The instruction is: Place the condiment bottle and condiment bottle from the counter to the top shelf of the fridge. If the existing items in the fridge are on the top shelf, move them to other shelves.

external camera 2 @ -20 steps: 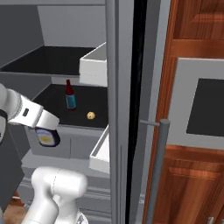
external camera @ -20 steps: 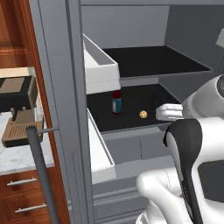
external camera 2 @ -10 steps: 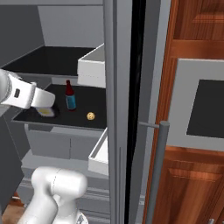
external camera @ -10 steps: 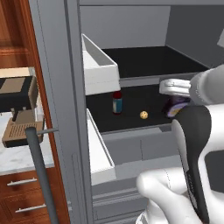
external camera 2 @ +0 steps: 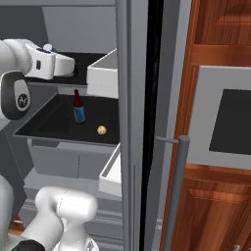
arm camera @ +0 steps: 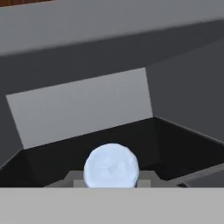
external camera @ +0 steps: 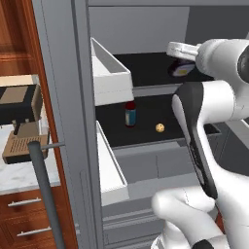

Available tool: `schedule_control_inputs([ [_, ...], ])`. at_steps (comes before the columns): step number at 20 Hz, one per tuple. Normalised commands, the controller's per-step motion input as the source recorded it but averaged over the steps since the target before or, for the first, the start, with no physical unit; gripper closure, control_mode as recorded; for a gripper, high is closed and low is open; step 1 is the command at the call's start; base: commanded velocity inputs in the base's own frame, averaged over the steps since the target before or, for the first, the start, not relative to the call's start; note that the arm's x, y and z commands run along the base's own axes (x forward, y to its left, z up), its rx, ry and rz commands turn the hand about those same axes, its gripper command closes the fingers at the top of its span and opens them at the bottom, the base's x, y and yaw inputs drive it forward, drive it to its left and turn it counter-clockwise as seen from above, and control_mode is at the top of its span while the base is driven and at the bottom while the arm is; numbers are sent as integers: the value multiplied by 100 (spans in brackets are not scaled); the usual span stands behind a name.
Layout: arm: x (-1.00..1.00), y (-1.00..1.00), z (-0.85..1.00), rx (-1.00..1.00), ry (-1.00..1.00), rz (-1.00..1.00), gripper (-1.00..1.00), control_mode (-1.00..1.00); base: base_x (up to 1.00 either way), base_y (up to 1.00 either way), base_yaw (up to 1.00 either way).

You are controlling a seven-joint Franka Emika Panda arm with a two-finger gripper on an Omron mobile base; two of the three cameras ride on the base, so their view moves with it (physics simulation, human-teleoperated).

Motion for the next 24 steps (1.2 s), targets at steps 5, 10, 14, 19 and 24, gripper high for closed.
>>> schedule_control_inputs([
  [5, 100, 0, -4, 0, -8, 0, 100, -100, 0, 0, 0],
  [10, 100, 0, -16, -1, 10, 0, 100, -100, 0, 0, 0],
  [14, 100, 0, -12, -4, 18, 0, 100, -100, 0, 0, 0],
  [19, 89, 0, -26, -7, 11, 0, 100, -100, 0, 0, 0],
  [24, 52, 0, -52, -9, 8, 0, 100, -100, 0, 0, 0],
])
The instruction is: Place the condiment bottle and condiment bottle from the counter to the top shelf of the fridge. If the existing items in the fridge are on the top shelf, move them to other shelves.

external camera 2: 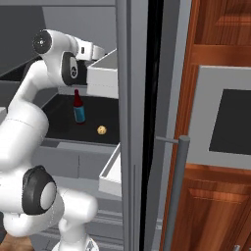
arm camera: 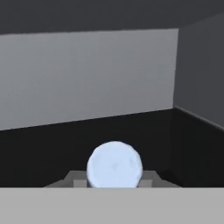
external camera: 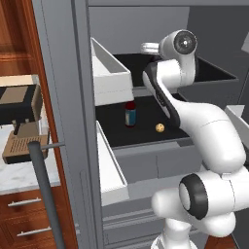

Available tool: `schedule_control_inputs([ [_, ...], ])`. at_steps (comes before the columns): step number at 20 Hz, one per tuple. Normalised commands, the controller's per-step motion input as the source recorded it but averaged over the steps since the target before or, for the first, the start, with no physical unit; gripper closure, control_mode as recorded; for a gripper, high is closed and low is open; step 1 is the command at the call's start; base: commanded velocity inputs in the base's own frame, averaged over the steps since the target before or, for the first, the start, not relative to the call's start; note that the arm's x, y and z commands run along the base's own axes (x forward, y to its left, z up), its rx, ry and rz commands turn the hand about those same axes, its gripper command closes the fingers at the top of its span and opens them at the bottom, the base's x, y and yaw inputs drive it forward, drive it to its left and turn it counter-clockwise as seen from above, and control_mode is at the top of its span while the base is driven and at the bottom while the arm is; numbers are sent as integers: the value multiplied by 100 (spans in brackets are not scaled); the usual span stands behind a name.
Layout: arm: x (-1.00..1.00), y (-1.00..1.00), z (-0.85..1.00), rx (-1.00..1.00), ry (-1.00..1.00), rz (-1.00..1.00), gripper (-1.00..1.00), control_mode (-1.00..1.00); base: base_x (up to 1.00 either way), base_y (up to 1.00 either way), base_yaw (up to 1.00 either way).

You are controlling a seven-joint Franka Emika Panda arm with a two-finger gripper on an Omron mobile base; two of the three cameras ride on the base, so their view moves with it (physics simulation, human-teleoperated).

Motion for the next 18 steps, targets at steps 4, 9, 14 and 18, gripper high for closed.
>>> schedule_control_inputs([
  [4, 40, 0, -41, -7, 2, 0, 100, -100, 0, 0, 0],
  [9, 19, -1, -12, -1, -1, 0, -100, -100, 0, 0, 0],
  [14, 14, 0, 0, 0, -1, 0, -100, -100, 0, 0, 0],
  [18, 8, 0, 0, 0, 0, 0, -100, -100, 0, 0, 0],
])
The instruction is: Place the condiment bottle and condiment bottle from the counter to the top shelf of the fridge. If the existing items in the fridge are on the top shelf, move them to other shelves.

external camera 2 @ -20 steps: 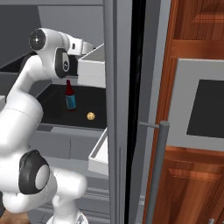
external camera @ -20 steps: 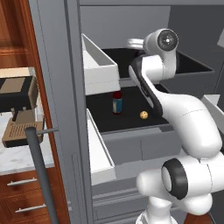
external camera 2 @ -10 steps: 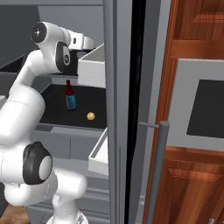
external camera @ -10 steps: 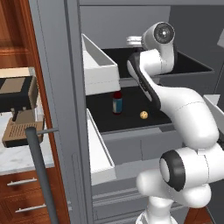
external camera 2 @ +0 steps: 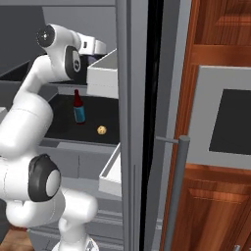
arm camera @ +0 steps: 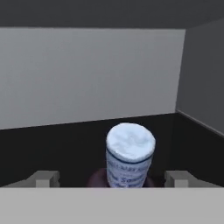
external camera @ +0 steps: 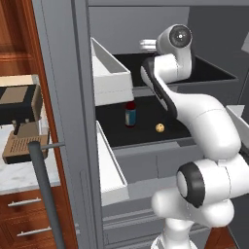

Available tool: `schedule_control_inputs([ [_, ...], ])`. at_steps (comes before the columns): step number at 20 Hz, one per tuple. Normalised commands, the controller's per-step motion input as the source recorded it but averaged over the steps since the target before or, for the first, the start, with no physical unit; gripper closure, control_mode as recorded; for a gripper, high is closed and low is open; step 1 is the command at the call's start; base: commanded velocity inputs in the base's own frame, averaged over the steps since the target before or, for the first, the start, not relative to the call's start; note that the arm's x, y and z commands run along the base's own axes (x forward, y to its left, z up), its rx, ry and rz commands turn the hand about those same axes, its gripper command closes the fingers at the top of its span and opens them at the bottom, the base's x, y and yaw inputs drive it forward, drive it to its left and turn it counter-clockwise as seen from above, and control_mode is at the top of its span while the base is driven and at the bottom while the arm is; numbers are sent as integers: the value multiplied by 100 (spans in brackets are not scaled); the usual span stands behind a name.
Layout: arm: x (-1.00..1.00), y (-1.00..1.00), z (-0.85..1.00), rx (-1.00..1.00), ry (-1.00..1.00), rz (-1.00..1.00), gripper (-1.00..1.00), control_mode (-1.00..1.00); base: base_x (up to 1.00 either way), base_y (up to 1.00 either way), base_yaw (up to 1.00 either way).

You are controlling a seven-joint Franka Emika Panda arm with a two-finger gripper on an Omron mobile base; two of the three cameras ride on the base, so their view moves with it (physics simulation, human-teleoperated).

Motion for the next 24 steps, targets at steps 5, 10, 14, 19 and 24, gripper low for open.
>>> schedule_control_inputs([
  [5, -2, 0, 0, 0, 0, 0, -100, -100, 0, 0, 0],
  [10, -4, 0, 0, 0, -1, 0, -100, -100, 0, 0, 0],
  [14, -80, 0, 0, 0, -8, 0, -100, -100, 0, 0, 0],
  [19, -100, -1, 0, 0, -26, 3, -100, -100, 0, 0, 0],
  [24, -100, 0, 0, 0, -17, 6, -100, -100, 0, 0, 0],
])
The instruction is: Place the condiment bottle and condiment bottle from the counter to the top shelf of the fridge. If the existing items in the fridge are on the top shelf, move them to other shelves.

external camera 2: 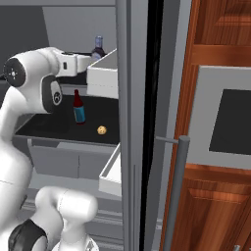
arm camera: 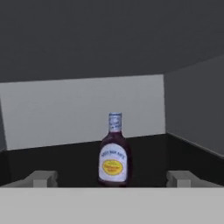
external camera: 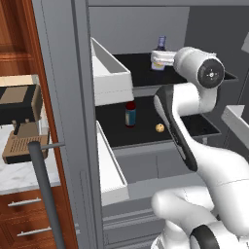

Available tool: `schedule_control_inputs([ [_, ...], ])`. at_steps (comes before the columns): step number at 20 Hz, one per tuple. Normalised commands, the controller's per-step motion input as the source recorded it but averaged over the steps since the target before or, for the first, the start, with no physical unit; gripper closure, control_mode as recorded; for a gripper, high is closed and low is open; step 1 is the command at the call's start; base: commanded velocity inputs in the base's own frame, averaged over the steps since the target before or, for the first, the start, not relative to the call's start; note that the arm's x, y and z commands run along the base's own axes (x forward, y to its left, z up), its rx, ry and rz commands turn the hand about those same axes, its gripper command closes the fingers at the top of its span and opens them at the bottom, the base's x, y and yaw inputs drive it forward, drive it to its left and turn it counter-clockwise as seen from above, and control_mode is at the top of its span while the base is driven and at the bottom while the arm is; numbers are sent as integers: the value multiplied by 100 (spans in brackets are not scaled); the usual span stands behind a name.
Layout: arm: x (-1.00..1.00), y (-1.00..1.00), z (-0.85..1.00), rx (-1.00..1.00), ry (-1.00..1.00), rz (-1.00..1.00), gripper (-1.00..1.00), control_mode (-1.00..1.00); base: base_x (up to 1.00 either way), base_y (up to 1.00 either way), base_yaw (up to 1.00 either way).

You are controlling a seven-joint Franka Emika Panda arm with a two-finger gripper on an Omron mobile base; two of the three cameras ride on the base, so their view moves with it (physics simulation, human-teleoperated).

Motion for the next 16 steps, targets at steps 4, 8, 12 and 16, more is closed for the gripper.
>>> schedule_control_inputs([
  [4, -100, 5, 0, 0, 0, 8, -100, -100, 0, 0, 0],
  [8, -100, 13, 0, 0, 17, 9, -100, -100, 0, 0, 0],
  [12, -100, 20, -22, 0, 40, 12, -100, -100, 0, 0, 0],
  [16, -99, 1, -44, -7, 47, 14, -100, -100, 0, 0, 0],
])
